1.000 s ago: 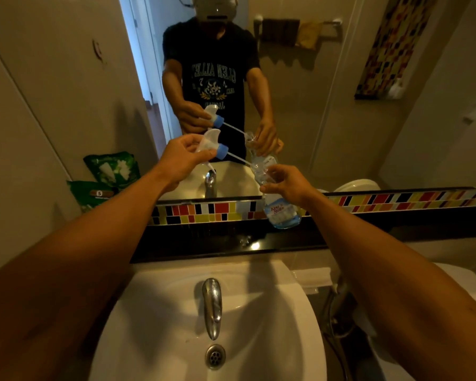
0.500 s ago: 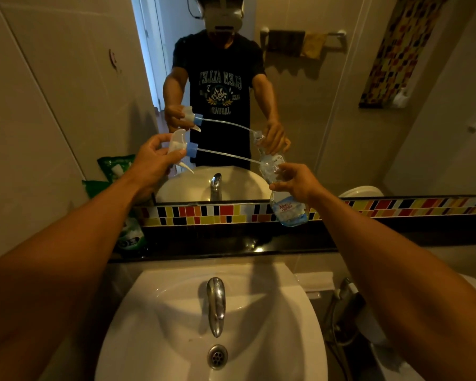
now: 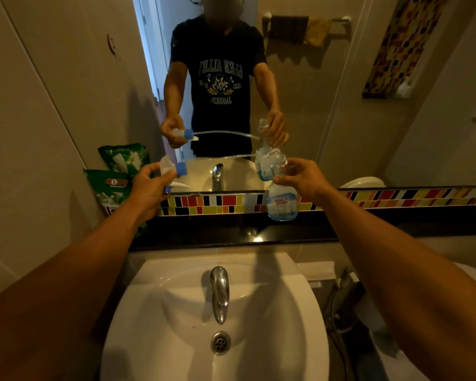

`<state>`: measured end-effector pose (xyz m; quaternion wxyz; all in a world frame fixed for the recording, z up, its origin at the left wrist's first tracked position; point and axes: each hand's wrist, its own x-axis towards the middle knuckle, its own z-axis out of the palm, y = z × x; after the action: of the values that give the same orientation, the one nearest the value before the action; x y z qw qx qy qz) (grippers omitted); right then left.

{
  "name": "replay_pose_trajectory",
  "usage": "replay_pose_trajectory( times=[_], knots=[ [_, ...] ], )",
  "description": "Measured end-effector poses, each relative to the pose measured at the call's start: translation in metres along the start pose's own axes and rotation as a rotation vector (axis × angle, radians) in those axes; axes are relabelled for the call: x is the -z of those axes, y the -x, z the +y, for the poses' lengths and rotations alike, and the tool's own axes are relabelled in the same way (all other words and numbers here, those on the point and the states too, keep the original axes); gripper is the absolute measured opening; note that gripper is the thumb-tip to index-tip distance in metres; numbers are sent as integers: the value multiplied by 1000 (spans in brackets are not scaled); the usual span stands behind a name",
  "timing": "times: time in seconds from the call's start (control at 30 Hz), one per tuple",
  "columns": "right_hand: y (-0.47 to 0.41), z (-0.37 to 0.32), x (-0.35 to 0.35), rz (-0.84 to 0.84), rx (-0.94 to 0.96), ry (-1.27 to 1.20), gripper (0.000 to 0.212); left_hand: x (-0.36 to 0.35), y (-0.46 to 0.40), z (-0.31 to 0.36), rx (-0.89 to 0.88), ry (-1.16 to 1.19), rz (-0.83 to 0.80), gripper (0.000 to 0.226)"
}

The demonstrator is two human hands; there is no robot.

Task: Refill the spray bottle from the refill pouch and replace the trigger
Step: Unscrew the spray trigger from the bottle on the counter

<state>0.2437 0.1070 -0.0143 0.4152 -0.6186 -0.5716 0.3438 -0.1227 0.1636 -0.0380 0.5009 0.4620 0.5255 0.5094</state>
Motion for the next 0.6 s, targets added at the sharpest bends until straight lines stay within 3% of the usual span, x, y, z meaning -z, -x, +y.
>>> replay_pose_trajectory(
  times=[0.23, 0.6],
  knots=[
    [0, 6, -28, -51, 18, -20, 46, -6, -15, -60, 102, -138, 3, 27],
    [-21, 11, -88, -129, 39, -46, 39, -23, -38, -131, 257, -321, -5, 35]
  ],
)
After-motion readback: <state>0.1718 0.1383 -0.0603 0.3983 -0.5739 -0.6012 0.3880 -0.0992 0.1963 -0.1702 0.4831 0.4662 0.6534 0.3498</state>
